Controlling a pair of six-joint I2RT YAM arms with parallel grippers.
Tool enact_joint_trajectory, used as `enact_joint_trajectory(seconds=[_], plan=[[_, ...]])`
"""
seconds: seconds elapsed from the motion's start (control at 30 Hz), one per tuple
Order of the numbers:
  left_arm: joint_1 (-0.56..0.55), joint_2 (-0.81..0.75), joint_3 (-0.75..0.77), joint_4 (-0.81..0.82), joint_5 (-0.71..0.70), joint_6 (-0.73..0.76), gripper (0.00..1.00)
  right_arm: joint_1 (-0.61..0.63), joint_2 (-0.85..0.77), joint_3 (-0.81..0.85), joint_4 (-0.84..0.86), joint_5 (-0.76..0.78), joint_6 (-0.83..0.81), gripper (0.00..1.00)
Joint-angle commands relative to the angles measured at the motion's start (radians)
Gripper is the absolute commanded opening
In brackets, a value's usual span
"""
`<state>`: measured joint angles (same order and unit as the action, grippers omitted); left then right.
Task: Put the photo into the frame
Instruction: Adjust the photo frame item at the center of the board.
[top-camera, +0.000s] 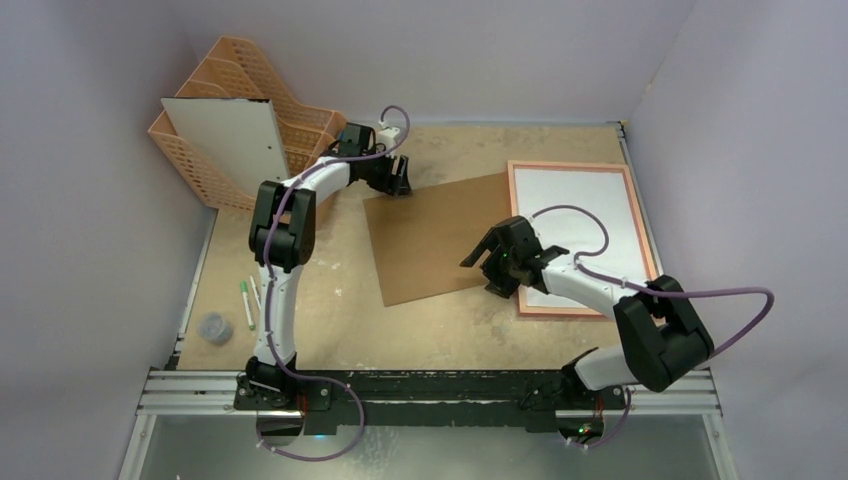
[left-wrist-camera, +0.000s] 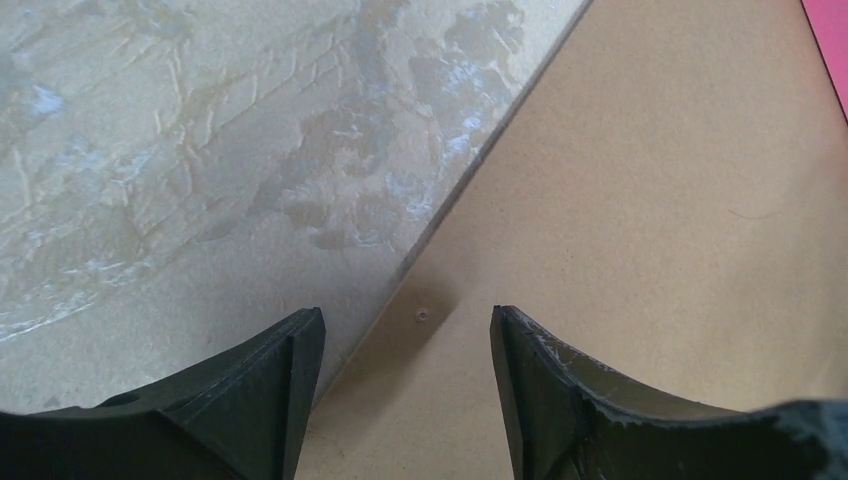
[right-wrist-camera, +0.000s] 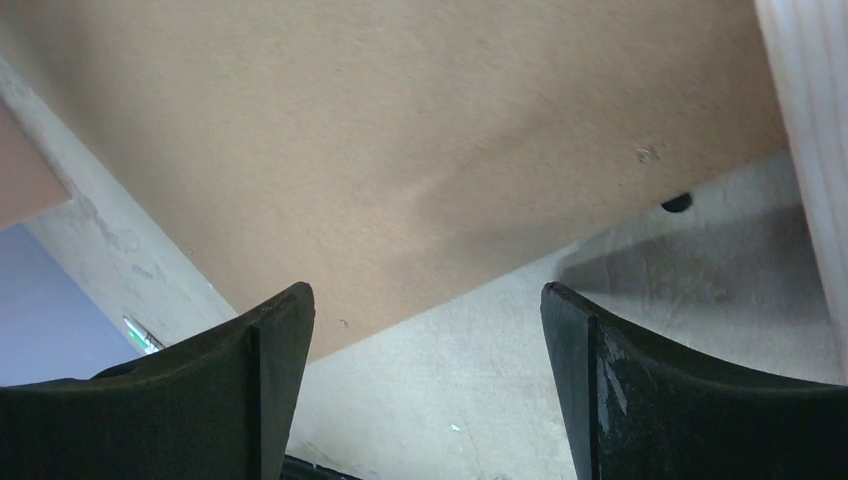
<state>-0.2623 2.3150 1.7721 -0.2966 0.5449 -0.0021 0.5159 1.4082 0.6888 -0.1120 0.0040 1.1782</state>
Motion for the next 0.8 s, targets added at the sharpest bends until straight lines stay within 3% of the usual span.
enact_joint_trajectory(seconds=[0.0,0.3,0.47,0.77], plan=[[-0.002,0.042,-0.035,-0.145,0.077,0.06,0.64,-0.002,-0.001,-0.045,0.027,-0.025,0.099,0.86],[-0.002,0.046,-0.01,-0.324,0.144,0.135,0.61,-0.004,0.156,0.014,0.102,-0.1,0.044,0.81],[-0.002,-0.045,-0.121,-0.325,0.225,0.143,0.58,-0.018,0.201,0.078,0.149,-0.117,-0.051,0.81],[-0.013,-0.159,-0.339,-0.241,0.113,-0.026,0.54,-0.098,0.256,0.125,0.24,-0.193,-0.235,0.81]])
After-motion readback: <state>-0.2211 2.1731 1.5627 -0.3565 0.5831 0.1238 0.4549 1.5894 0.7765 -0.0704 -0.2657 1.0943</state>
